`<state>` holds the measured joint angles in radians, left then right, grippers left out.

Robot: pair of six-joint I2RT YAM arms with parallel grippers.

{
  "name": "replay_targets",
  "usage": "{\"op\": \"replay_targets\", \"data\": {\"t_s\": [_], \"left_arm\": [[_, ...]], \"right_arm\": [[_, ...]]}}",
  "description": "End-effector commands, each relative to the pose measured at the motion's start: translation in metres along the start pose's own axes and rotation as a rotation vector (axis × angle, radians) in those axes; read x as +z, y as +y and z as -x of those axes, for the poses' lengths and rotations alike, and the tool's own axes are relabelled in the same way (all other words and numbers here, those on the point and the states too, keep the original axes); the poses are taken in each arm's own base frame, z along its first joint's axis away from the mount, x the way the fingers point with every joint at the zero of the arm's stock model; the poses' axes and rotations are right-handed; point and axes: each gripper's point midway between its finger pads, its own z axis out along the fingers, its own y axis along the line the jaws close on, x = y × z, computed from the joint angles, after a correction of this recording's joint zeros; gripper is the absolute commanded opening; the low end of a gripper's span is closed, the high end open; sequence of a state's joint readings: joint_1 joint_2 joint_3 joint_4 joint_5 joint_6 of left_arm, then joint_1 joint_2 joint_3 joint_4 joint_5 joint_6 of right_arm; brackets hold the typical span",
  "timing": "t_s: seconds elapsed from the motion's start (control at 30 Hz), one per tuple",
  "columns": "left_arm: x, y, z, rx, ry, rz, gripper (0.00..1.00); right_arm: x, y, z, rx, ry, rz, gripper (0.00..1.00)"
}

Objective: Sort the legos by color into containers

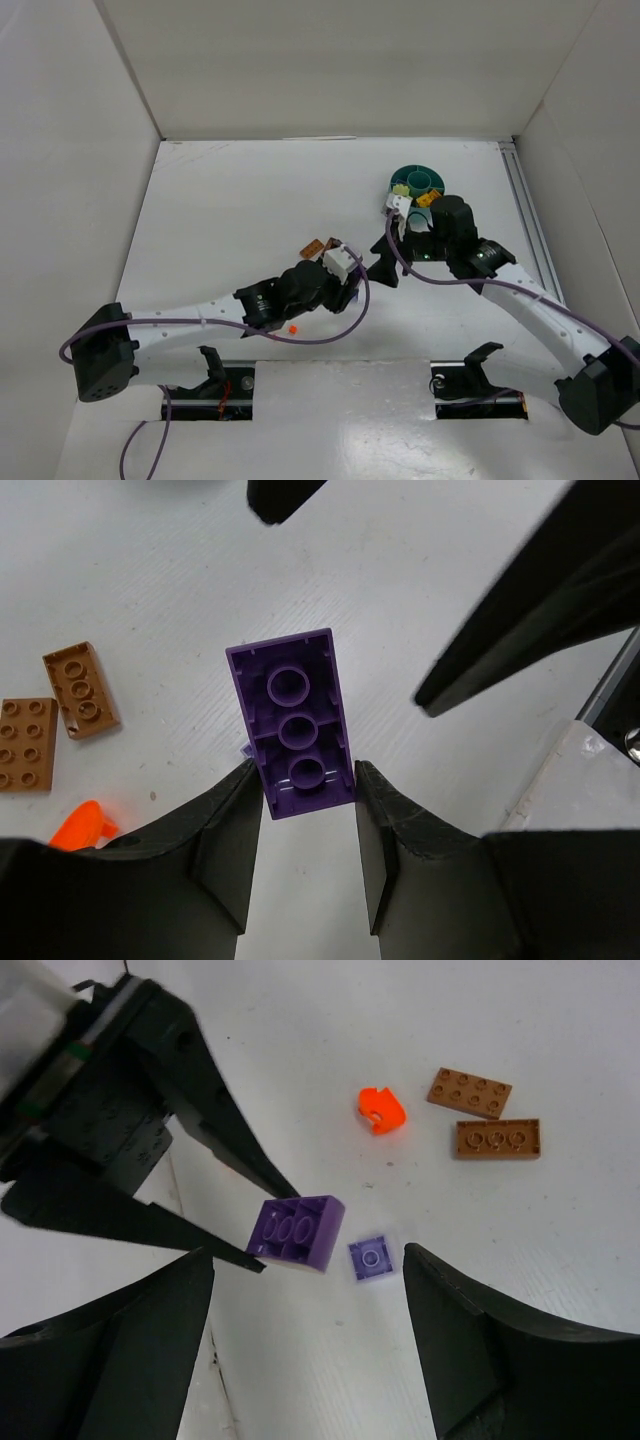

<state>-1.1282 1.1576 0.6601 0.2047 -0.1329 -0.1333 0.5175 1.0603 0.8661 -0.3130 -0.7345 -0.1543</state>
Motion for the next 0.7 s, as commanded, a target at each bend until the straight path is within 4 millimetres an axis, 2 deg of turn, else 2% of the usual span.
{"op": "replay_targets", "data": {"t_s": [0.0, 0.07, 0.17, 0.23, 0.33, 0.4, 0.43, 0.53, 0.57, 0.6, 0.67], "left_arm": [[-0.009, -0.005, 0.015, 0.019, -0.071, -0.032, 0.00], [-0.011, -0.004, 0.020, 0.006, -0.093, -0.021, 0.00], [-0.015, -0.001, 0.022, 0.002, -0.113, -0.015, 0.00], [-0.020, -0.002, 0.029, -0.003, -0.136, -0.020, 0.00], [-0.022, 0.001, 0.028, -0.004, -0.140, -0.008, 0.00], [-0.024, -0.001, 0.038, -0.011, -0.177, -0.015, 0.00], [-0.023, 0.000, 0.033, -0.009, -0.168, -0.013, 0.00], [-0.023, 0.002, 0.036, -0.002, -0.179, -0.002, 0.00], [-0.023, 0.004, 0.036, -0.003, -0.181, 0.009, 0.00], [-0.023, 0.006, 0.036, -0.004, -0.183, 0.022, 0.00], [-0.023, 0.008, 0.039, -0.007, -0.194, 0.033, 0.00]], "right_arm": [[0.015, -0.004, 0.002, 0.097, -0.020, 0.018, 0.81], [0.021, -0.010, -0.004, 0.137, -0.001, 0.008, 0.81], [0.033, -0.003, -0.010, 0.196, 0.017, 0.075, 0.81], [0.040, -0.002, -0.005, 0.200, 0.018, 0.098, 0.79], [0.046, 0.002, -0.005, 0.214, 0.027, 0.109, 0.77], [0.047, 0.002, -0.002, 0.214, 0.017, 0.109, 0.70], [0.050, 0.005, 0.004, 0.210, 0.002, 0.127, 0.68], [0.050, 0.006, 0.006, 0.219, -0.004, 0.137, 0.58], [0.050, 0.007, 0.008, 0.225, -0.010, 0.137, 0.53], [0.048, 0.008, 0.011, 0.218, -0.017, 0.137, 0.42], [0.045, 0.007, 0.014, 0.223, -0.028, 0.130, 0.32]]}}
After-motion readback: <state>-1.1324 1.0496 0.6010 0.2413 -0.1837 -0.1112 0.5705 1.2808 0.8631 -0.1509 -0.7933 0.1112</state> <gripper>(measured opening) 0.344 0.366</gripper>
